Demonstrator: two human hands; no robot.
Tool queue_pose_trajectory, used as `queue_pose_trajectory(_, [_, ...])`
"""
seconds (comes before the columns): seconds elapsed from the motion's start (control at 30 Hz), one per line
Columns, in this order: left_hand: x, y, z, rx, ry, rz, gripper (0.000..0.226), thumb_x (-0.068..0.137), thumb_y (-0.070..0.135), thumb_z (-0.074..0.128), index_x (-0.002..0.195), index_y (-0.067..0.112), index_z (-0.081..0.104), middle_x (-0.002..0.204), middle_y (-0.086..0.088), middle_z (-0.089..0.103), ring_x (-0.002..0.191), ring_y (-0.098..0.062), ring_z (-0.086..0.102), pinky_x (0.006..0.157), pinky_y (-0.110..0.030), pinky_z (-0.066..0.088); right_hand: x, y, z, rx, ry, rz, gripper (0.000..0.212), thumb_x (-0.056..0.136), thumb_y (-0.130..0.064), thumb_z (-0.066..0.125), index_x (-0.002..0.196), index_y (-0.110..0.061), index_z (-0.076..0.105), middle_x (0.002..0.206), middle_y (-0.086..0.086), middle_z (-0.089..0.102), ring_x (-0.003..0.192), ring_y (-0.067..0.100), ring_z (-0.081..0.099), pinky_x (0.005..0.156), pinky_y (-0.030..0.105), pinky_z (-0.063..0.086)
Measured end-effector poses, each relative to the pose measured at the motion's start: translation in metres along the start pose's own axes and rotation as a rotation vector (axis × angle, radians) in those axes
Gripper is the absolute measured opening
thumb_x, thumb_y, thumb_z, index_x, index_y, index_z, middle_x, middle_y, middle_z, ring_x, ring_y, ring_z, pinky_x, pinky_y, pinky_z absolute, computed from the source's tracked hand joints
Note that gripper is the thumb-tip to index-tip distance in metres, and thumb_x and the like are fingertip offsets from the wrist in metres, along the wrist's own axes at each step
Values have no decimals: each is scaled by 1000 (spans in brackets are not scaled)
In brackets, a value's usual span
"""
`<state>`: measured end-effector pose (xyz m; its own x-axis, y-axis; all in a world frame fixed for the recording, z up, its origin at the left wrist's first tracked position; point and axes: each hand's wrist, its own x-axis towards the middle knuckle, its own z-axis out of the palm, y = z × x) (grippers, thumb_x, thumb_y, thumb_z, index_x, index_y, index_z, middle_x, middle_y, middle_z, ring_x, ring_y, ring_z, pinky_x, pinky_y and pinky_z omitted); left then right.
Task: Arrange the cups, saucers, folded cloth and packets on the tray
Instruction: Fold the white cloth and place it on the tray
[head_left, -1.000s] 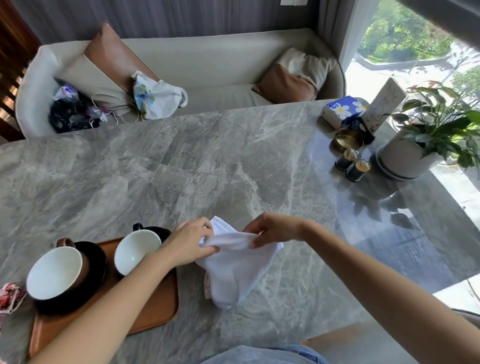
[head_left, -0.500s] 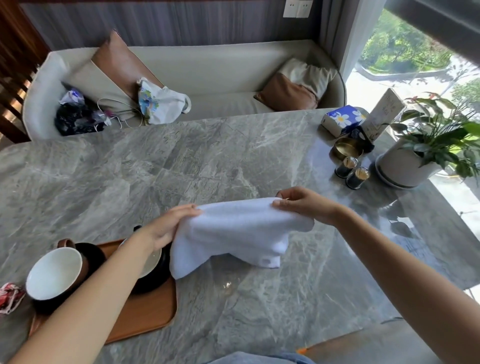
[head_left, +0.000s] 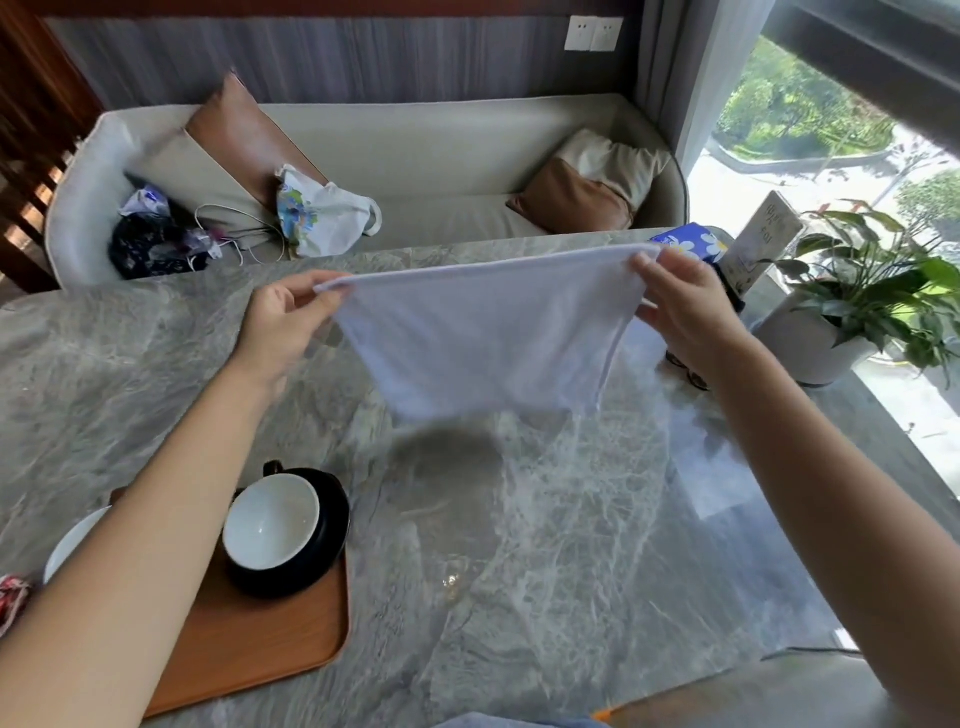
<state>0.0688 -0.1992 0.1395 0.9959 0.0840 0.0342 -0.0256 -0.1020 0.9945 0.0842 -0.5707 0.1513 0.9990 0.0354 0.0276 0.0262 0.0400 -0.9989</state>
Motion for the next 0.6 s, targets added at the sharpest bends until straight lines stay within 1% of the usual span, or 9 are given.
queue_pose_trajectory(0.07, [-1, 3, -6, -44, -111, -92, 24, 90, 13, 54, 84, 28, 71, 67, 18, 71, 61, 6, 62, 62, -10, 47, -1, -4, -7, 14, -21, -2, 21, 94, -21, 53, 82, -22, 71, 74, -9, 69, 73, 6, 65, 70, 21, 55])
queue_pose_trajectory(0.17, [-12, -16, -7, 28, -298, -327, 23, 91, 10, 51, 90, 22, 70, 72, 13, 71, 69, 0, 62, 74, -17, 43, -12, 15, -8, -238, 56, 3, 21, 95, -17, 53, 77, -21, 65, 71, -4, 61, 64, 6, 56, 59, 19, 47])
queue_pose_trajectory(0.23, [-27, -39, 0, 93, -404, -443, 22, 92, 3, 47, 97, 13, 66, 77, 4, 68, 72, -5, 62, 75, -18, 46, -27, 41, -7, -368, 52, 60, 25, 95, -17, 52, 71, -17, 59, 67, -2, 53, 60, 5, 48, 56, 20, 39])
queue_pose_trajectory(0.27, [-38, -52, 6, 109, -451, -481, 21, 93, -1, 44, 96, 8, 63, 76, 1, 66, 68, -4, 61, 71, -15, 47, -36, 58, -8, -418, 18, 110, 25, 95, -17, 51, 72, -10, 57, 67, 0, 50, 60, 7, 46, 56, 22, 35])
queue_pose_trajectory(0.3, [-49, -65, 12, 127, -493, -514, 20, 93, -4, 43, 93, 7, 60, 74, -2, 62, 65, -4, 59, 66, -14, 46, -46, 75, -10, -469, -22, 182, 23, 96, -18, 50, 78, -5, 56, 69, 4, 48, 63, 12, 45, 56, 25, 33])
queue_pose_trajectory(0.33, [-61, -79, 17, 158, -533, -546, 21, 92, -5, 43, 89, 7, 59, 73, -4, 59, 65, -6, 56, 64, -15, 43, -56, 93, -13, -513, -52, 281, 22, 97, -21, 48, 86, -4, 55, 73, 8, 45, 67, 18, 44, 56, 27, 33])
queue_pose_trajectory(0.4, [-87, -106, 24, 232, -617, -610, 21, 92, -3, 45, 85, 12, 59, 70, 1, 58, 64, -6, 51, 60, -15, 36, -80, 126, -20, -576, -92, 530, 17, 98, -26, 44, 93, -11, 52, 82, 10, 43, 73, 21, 43, 56, 27, 36])
queue_pose_trajectory(0.5, [-129, -148, 27, 312, -741, -727, 19, 93, 7, 49, 83, 19, 61, 70, 4, 56, 62, -6, 47, 55, -17, 33, -121, 166, -34, -614, -208, 847, 20, 98, -34, 42, 99, -19, 55, 88, 5, 50, 76, 17, 50, 60, 27, 46])
queue_pose_trajectory(0.6, [-162, -175, 24, 352, -822, -870, 14, 92, 10, 51, 87, 19, 61, 66, 5, 53, 52, -2, 46, 50, -16, 32, -153, 184, -46, -523, -332, 1035, 23, 97, -38, 43, 98, -21, 59, 89, 0, 57, 71, 12, 58, 58, 26, 50])
